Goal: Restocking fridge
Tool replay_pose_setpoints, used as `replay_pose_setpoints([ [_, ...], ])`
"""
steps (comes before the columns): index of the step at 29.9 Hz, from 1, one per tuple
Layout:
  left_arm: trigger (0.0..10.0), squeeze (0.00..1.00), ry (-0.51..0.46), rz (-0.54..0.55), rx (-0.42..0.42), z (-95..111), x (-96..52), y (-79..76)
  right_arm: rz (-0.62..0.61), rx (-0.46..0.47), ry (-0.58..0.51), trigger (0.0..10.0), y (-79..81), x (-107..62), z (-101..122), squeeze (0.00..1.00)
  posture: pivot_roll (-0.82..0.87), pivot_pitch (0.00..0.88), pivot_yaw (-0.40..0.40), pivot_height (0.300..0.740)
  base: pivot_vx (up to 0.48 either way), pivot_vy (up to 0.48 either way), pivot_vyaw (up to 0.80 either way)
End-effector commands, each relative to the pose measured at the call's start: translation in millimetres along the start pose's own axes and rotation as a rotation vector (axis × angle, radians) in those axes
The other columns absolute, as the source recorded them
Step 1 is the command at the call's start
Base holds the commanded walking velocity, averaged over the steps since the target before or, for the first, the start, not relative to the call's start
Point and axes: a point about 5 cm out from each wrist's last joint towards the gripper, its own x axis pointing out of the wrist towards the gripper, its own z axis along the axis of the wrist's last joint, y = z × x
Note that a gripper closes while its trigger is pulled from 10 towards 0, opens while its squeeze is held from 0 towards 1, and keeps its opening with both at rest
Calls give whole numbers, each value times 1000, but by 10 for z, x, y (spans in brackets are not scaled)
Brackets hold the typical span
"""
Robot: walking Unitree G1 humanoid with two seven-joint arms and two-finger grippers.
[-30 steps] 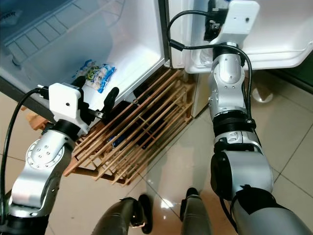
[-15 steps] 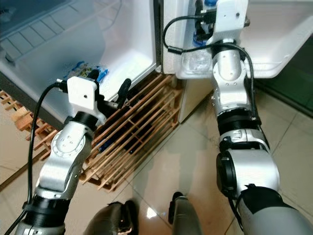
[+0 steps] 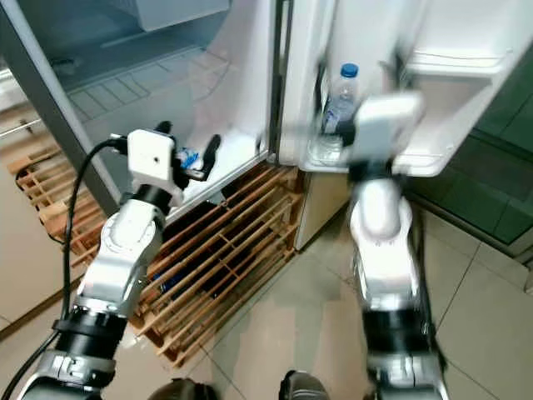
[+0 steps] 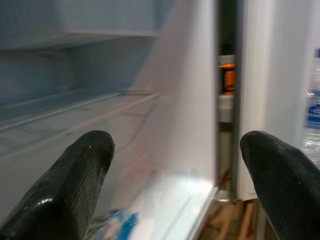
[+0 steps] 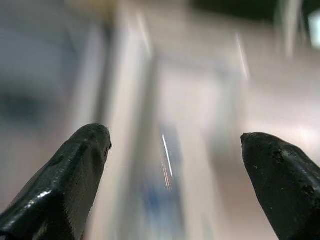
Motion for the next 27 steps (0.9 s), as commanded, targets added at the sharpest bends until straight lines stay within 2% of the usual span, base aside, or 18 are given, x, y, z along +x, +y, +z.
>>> replay_pose_setpoints([
  [1, 10000, 0, 18, 29, -13, -21, -27, 90, -69, -4, 65, 10000, -138, -45, -123, 0, -150, 0, 51, 740, 0, 0, 0],
  [4, 10000, 0, 65, 95, -47, -137, -159, 298, -112, 25, 332, 10000, -315, -444, -617, 0, -145, 0, 39, 740, 0, 0, 0],
  [5, 10000, 0, 91, 130, -48, -196, -198, 350, -110, 19, 394, 10000, -362, -533, -708, 0, -145, 0, 35, 740, 0, -465, 0],
  [7, 10000, 0, 109, 154, -50, -241, -219, 371, -112, 5, 427, 10000, -400, -574, -750, 0, -145, 0, 35, 740, 0, -467, 0],
  [8, 10000, 0, 123, 177, -71, -292, -206, 297, -119, 2, 447, 10000, -476, -527, -740, 0, -142, 0, 9, 740, 0, -469, 638],
  [11, 10000, 0, 117, 171, -87, -299, -166, 171, -117, -2, 435, 10000, -519, -434, -708, 0, -139, 0, -3, 740, 0, -471, 737],
  [20, 10000, 0, 143, 166, -82, -357, -138, 148, -58, -8, 397, 10000, -415, -307, -640, 0, -147, 0, -11, 740, 0, -472, 764],
  [27, 10000, 0, 124, 132, -72, -336, -138, 105, -31, -8, 392, 10000, -350, -328, -630, 0, -146, 0, -3, 740, 0, -470, 759],
])
